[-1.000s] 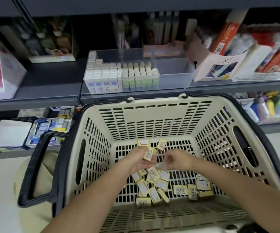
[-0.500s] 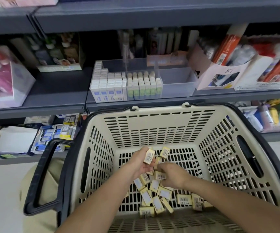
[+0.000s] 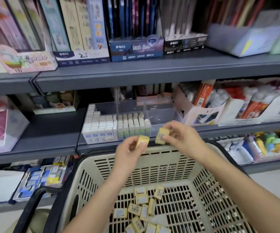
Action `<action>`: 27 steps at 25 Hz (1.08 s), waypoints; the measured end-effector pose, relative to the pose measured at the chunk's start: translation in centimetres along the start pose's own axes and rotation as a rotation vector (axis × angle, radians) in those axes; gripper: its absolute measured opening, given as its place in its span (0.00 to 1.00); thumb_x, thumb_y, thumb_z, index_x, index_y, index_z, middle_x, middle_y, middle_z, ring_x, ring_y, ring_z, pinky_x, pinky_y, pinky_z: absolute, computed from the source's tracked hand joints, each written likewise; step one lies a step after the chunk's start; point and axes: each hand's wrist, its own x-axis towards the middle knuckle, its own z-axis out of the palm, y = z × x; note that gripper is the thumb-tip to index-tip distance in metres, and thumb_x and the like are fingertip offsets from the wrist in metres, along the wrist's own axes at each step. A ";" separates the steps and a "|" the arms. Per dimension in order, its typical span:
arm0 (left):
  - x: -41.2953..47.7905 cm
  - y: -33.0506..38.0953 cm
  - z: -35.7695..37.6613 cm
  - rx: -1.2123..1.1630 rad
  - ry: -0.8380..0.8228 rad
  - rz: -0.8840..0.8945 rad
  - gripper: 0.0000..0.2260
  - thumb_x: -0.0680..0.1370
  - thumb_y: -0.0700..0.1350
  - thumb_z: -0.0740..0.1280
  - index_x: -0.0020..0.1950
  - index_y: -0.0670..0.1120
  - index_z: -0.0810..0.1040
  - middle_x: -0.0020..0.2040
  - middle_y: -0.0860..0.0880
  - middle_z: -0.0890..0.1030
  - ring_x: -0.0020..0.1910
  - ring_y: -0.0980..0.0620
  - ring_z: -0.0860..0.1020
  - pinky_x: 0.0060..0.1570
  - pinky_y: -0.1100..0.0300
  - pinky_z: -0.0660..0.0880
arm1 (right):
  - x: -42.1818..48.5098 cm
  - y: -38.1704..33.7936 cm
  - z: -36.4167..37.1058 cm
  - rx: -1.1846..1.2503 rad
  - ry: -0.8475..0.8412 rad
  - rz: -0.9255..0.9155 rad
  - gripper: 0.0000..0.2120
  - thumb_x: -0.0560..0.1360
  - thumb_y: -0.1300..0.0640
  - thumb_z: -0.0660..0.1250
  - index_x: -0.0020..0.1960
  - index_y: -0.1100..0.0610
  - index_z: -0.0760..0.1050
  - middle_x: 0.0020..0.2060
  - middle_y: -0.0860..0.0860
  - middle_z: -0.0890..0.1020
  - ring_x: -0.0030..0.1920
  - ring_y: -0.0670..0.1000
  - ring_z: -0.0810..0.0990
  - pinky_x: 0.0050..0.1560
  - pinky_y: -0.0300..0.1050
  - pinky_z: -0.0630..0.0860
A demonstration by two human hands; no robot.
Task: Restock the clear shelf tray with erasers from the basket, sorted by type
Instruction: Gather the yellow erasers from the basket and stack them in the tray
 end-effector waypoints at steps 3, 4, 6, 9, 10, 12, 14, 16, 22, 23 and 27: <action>1.4 0.7 -0.5 -0.044 0.074 0.007 0.08 0.76 0.39 0.67 0.50 0.52 0.77 0.46 0.52 0.81 0.46 0.55 0.78 0.48 0.63 0.76 | 4.1 -0.7 -2.0 -0.098 0.109 -0.009 0.07 0.73 0.57 0.69 0.50 0.48 0.75 0.44 0.46 0.82 0.45 0.47 0.79 0.48 0.42 0.75; 1.6 0.7 -0.6 -0.049 0.083 0.012 0.09 0.76 0.38 0.67 0.49 0.52 0.78 0.46 0.53 0.81 0.45 0.57 0.78 0.47 0.66 0.76 | 5.2 -0.5 -2.1 -0.135 0.113 0.011 0.07 0.73 0.57 0.68 0.50 0.49 0.76 0.45 0.47 0.82 0.47 0.48 0.80 0.50 0.43 0.75; 1.4 0.4 -0.8 -0.047 0.075 0.010 0.11 0.75 0.37 0.67 0.49 0.53 0.78 0.46 0.54 0.81 0.43 0.62 0.78 0.46 0.68 0.76 | 6.6 0.1 -1.4 -0.193 0.049 0.042 0.07 0.74 0.56 0.67 0.51 0.49 0.77 0.48 0.48 0.83 0.50 0.49 0.80 0.53 0.45 0.75; 1.6 -0.3 -1.0 -0.049 0.077 -0.022 0.12 0.76 0.35 0.66 0.51 0.52 0.78 0.49 0.53 0.81 0.46 0.61 0.79 0.49 0.66 0.76 | 7.6 1.1 -0.1 -0.240 -0.171 0.044 0.08 0.77 0.53 0.63 0.54 0.49 0.77 0.52 0.50 0.82 0.54 0.51 0.79 0.58 0.49 0.74; 1.9 -0.3 -1.2 -0.054 0.081 -0.034 0.13 0.76 0.34 0.65 0.52 0.51 0.77 0.49 0.52 0.81 0.47 0.60 0.79 0.49 0.64 0.76 | 7.8 1.4 0.2 -0.277 -0.237 0.028 0.09 0.78 0.53 0.60 0.56 0.49 0.77 0.54 0.50 0.81 0.56 0.51 0.78 0.58 0.48 0.73; 2.5 -0.3 -1.2 -0.049 0.075 -0.035 0.13 0.76 0.34 0.64 0.53 0.50 0.77 0.48 0.54 0.81 0.45 0.61 0.79 0.47 0.66 0.77 | 8.2 1.7 0.3 -0.370 -0.335 -0.010 0.12 0.80 0.53 0.55 0.58 0.50 0.76 0.57 0.49 0.80 0.58 0.51 0.76 0.59 0.48 0.71; 3.2 -0.1 -1.0 -0.048 0.062 -0.043 0.11 0.76 0.34 0.65 0.55 0.47 0.77 0.47 0.53 0.81 0.45 0.60 0.79 0.46 0.66 0.78 | 8.4 1.8 0.4 -0.418 -0.398 -0.012 0.15 0.81 0.52 0.52 0.60 0.50 0.74 0.58 0.49 0.79 0.60 0.52 0.75 0.60 0.50 0.71; 3.7 0.0 -0.8 -0.054 0.049 -0.067 0.11 0.76 0.36 0.66 0.56 0.46 0.76 0.49 0.51 0.80 0.49 0.55 0.80 0.48 0.62 0.79 | 8.5 1.6 0.3 -0.440 -0.447 -0.016 0.15 0.81 0.52 0.51 0.62 0.51 0.73 0.60 0.50 0.78 0.61 0.53 0.74 0.61 0.49 0.70; 4.3 0.2 0.1 -0.089 0.022 -0.081 0.09 0.75 0.37 0.68 0.54 0.46 0.76 0.49 0.47 0.81 0.49 0.50 0.81 0.42 0.65 0.79 | 6.5 -0.7 0.0 -0.191 -0.150 -0.165 0.13 0.77 0.48 0.61 0.58 0.51 0.77 0.52 0.46 0.82 0.52 0.45 0.78 0.54 0.41 0.74; 4.4 0.5 0.4 -0.100 0.006 -0.074 0.08 0.75 0.37 0.68 0.52 0.46 0.76 0.49 0.47 0.81 0.48 0.50 0.81 0.42 0.64 0.79 | 6.0 -1.4 0.1 -0.113 -0.171 -0.161 0.12 0.76 0.48 0.64 0.57 0.50 0.78 0.49 0.45 0.82 0.49 0.44 0.78 0.52 0.39 0.74; 4.5 2.1 1.1 -0.066 0.042 -0.028 0.08 0.75 0.38 0.68 0.49 0.50 0.76 0.48 0.52 0.80 0.47 0.56 0.79 0.46 0.65 0.76 | 6.0 -1.9 -1.0 0.000 -0.158 -0.093 0.08 0.73 0.56 0.68 0.52 0.52 0.79 0.45 0.49 0.82 0.46 0.50 0.80 0.52 0.47 0.77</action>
